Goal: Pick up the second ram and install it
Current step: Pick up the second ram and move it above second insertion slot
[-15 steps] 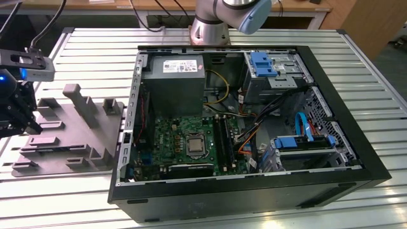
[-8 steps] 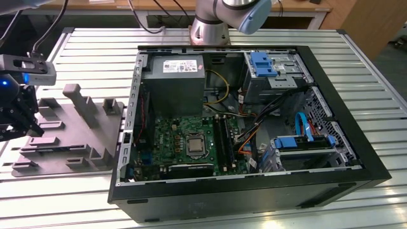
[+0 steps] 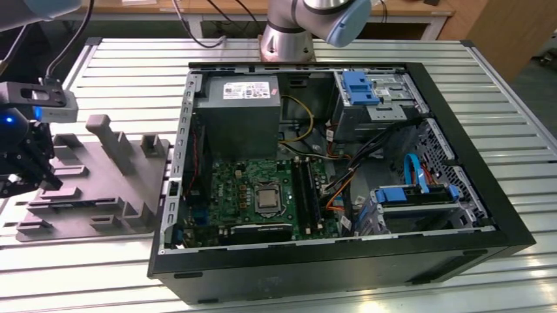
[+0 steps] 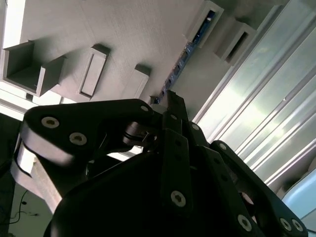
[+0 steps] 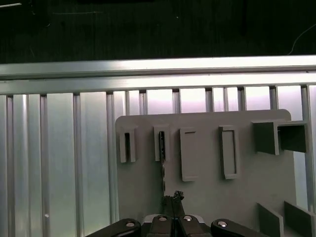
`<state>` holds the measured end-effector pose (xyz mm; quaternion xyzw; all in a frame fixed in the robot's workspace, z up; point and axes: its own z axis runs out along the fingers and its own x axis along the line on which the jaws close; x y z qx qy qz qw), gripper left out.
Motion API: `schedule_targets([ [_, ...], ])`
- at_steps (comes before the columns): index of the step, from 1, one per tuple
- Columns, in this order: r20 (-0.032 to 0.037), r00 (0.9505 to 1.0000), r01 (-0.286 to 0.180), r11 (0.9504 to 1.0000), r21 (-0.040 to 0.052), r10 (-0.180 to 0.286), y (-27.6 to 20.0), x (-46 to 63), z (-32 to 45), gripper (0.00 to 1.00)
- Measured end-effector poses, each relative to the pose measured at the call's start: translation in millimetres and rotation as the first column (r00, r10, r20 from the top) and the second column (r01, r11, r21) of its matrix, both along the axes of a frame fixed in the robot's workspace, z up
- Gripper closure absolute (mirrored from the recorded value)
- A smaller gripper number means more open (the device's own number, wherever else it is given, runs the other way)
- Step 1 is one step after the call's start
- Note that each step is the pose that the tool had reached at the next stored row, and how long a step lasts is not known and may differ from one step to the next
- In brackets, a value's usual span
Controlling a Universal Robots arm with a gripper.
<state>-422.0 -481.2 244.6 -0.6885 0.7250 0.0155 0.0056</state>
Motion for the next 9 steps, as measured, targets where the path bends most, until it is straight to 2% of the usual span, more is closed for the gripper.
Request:
schedule_targets([
  [9, 0.0004, 1.0000, -0.004, 1.0000, -0.0002, 0.004, -1.0, -2.6, -14.5, 0.90],
])
